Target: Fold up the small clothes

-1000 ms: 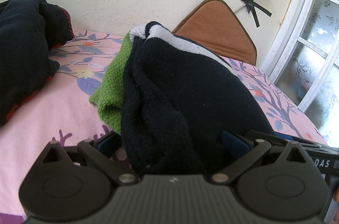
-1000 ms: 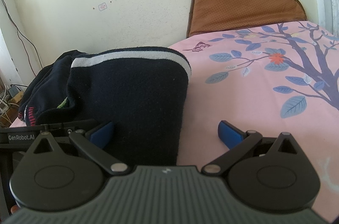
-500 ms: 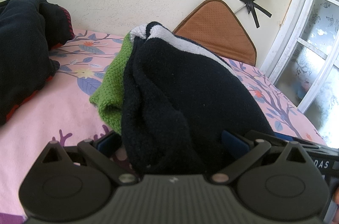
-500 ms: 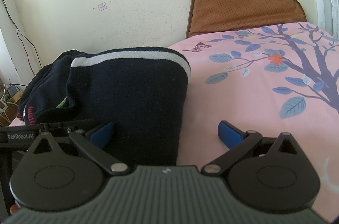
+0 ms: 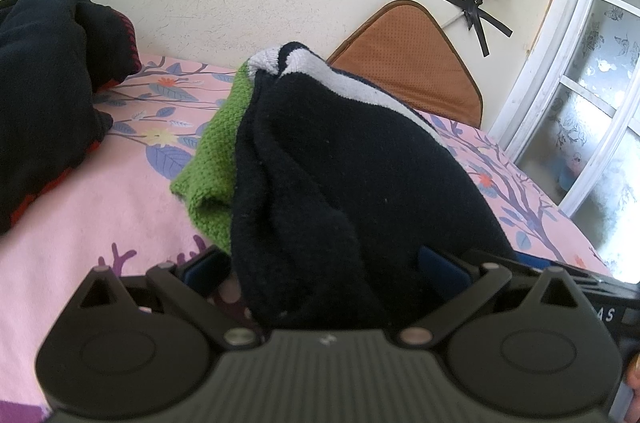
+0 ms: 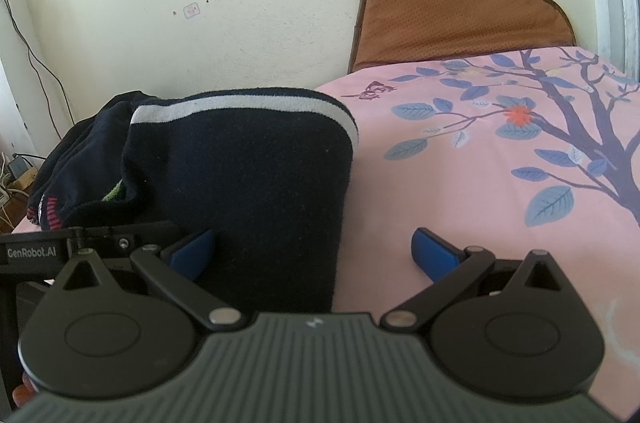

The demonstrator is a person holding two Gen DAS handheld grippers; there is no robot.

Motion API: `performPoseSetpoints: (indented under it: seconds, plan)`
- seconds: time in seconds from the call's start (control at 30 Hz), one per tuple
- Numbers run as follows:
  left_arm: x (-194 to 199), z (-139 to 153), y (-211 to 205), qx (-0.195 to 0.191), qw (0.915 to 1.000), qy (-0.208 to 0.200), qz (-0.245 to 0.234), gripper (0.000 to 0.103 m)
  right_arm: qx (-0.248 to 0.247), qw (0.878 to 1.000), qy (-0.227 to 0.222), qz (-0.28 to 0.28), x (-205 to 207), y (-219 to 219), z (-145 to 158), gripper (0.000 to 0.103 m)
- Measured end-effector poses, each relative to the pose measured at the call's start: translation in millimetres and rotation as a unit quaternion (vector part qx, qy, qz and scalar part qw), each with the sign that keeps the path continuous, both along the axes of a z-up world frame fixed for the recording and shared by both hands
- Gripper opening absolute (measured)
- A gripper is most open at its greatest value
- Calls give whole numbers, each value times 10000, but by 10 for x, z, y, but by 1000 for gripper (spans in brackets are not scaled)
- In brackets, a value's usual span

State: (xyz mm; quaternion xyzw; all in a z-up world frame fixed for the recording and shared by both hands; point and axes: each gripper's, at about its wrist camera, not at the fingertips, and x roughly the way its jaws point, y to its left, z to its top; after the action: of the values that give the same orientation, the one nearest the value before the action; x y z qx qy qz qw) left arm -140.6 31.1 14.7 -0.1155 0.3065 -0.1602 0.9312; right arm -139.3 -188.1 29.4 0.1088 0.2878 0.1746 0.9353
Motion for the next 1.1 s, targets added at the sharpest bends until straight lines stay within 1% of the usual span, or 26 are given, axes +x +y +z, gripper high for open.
performPoseSetpoints:
  seconds: [0.23, 0.3, 0.37, 0.77, 0.87, 0.93, 1.0, 1.07, 1.1]
  plan:
    - [2, 0, 1, 14, 10000, -1, -2, 103, 11, 10000, 8, 6, -4, -6, 0, 103]
    - [-4, 1, -11, 47, 10000, -4, 8, 103, 88, 9999, 58, 27, 11, -29, -10, 103]
    - [-7, 4, -13, 35, 10000, -4, 15, 103, 190, 9998, 91, 49, 15, -53, -18, 103]
    - [1, 20, 3, -42, 10000, 34, -5, 103, 258, 9996, 97, 89, 1, -71, -14, 103]
    - [47, 50, 72, -231, 9995, 194, -58, 103, 345, 9992, 106, 144, -1, -105, -19, 103]
    - [133, 88, 198, -528, 9977, 419, -74, 103, 451, 9986, 127, 239, 4, -155, -20, 103]
    - [244, 124, 347, -745, 9953, 621, -33, 103, 465, 9978, 175, 444, 31, -198, -8, 103]
    - [385, 117, 482, -882, 9922, 881, 9, 103, 360, 9963, 282, 734, 99, -223, 23, 103]
    - [432, 111, 520, -981, 9909, 917, -73, 103, 347, 9951, 395, 835, 154, -235, 46, 103]
